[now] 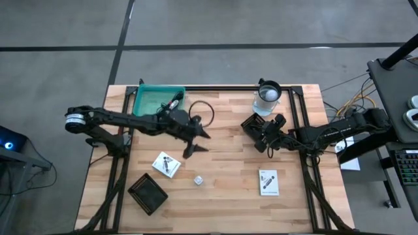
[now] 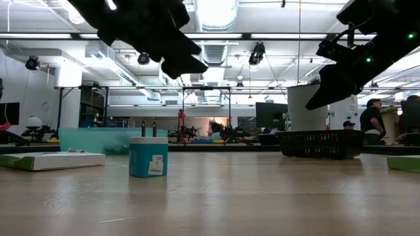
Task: Pick and place items into bin
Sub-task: Put the blue charger adapter into the top black bin
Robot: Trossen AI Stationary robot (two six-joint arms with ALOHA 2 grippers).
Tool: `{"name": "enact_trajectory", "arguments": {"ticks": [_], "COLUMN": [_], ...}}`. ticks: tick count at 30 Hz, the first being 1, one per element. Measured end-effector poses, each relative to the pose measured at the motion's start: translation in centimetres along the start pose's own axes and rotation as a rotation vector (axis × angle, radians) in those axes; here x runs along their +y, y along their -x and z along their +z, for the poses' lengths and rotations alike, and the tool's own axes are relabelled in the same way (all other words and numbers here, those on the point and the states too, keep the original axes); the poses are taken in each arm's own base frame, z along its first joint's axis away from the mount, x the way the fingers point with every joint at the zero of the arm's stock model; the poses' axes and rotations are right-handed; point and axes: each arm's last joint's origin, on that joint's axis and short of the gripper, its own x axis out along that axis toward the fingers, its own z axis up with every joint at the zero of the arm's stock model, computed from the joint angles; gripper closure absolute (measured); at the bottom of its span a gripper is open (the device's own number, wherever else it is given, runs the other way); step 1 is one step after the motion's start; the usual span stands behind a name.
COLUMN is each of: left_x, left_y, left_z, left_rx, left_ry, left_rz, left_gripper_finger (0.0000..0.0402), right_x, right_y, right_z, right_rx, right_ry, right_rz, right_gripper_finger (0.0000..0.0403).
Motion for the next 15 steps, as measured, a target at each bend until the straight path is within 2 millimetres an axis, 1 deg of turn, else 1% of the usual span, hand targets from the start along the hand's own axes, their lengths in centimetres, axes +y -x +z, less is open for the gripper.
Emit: {"name": "enact_trajectory", "arguments": {"ticks": [8,11,15], "left_x": [-4.4,-6.2,-8.3], "left_y": [-1.0,-1.3,-1.4], "left_z": [-0.5,-1.5,-3.4], "left_rx": [0.03,0.057,0.091], "left_ry": [-0.135,-0.238,-0.402], "left_rz": [-0.137,-0.198,-0.281], "left_gripper_finger": [0.013,0.013,0.013], "right_x": [0.0,0.0,0.0], "right_y": [0.0,0.0,0.0], "right_z": [0.0,0.0,0.0], "right_rx": [0.0,0.0,-0.001], "right_ry": [0.002,0.028,0.048], "right_rz": [0.0,0.0,0.0], "right_gripper_finger": [0.0202,0.0202,0.0202]}}
